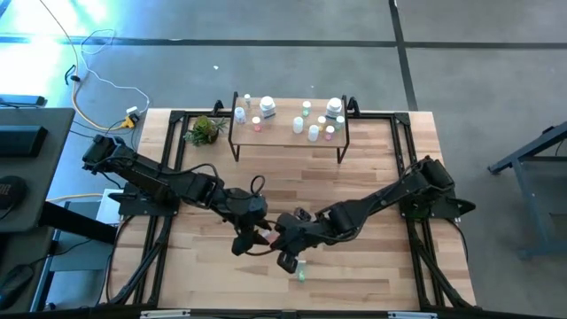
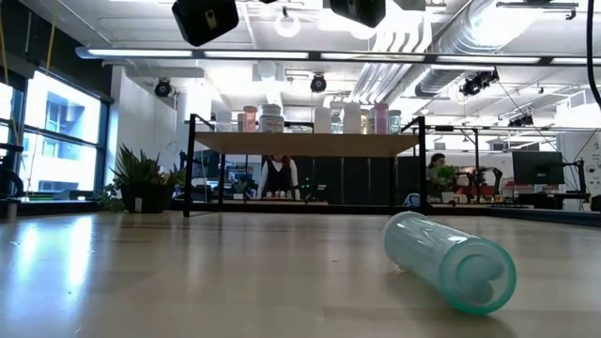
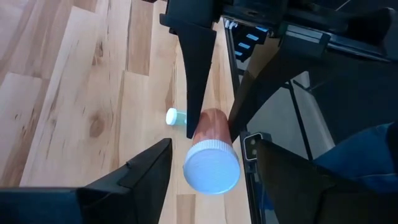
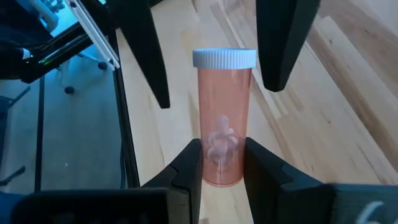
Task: Pick and place medicine bottles onto shelf by color
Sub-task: Put the orange pill bottle on the shelf
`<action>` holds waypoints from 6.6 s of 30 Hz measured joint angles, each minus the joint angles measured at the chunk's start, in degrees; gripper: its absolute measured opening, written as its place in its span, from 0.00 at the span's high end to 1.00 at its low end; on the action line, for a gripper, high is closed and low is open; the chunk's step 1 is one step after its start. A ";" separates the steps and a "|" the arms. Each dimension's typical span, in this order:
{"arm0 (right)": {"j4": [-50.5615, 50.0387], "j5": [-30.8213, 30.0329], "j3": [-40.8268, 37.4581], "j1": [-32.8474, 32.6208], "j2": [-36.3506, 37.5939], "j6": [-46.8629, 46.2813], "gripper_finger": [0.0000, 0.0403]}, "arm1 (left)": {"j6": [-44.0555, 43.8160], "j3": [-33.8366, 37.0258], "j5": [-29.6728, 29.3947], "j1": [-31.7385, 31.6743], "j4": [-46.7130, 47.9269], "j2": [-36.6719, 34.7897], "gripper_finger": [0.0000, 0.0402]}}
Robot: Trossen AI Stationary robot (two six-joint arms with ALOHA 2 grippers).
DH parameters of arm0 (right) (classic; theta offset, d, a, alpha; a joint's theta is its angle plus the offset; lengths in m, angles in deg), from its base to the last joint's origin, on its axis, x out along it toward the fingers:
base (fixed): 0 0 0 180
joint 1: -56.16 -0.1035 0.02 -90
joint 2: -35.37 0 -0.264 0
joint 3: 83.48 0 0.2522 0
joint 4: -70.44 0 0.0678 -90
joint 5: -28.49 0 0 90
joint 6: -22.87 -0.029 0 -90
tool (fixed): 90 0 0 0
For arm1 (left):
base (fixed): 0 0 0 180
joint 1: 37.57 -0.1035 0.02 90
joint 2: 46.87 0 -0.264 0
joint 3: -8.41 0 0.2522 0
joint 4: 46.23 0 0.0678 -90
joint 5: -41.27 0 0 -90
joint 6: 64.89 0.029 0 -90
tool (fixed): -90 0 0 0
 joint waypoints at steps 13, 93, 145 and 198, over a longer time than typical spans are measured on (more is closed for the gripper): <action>0.01 0.18 0.01 0.44 0.00 0.31 0.82 | 1.53 0.00 -0.07 0.00 0.19 0.00 0.63; -21.06 -2.88 0.07 21.00 14.20 8.37 0.50 | 27.11 -9.47 -6.80 -29.04 29.74 -1.22 0.73; -21.55 -3.32 0.07 32.06 15.61 9.38 0.50 | 54.02 -31.28 -13.11 -47.73 57.75 10.17 0.73; -23.33 -3.30 0.02 27.03 15.61 7.87 0.50 | 58.97 -31.26 -14.67 -47.74 59.86 12.26 0.71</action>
